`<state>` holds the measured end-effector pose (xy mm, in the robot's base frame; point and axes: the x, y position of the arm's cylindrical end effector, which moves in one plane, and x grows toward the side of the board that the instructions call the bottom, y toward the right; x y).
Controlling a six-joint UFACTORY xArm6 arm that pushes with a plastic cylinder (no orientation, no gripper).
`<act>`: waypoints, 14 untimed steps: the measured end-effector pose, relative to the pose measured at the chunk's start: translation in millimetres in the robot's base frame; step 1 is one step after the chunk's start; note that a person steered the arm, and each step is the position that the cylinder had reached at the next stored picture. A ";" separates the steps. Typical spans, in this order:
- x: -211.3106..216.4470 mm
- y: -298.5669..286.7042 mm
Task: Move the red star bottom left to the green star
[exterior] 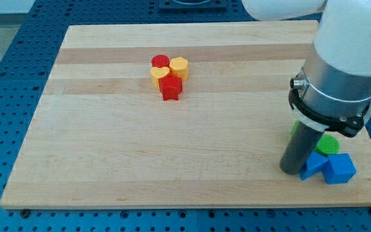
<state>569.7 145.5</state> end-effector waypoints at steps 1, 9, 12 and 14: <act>-16.2 -40.0; -186.5 -194.3; -141.5 -179.9; -127.5 -131.6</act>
<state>442.3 13.9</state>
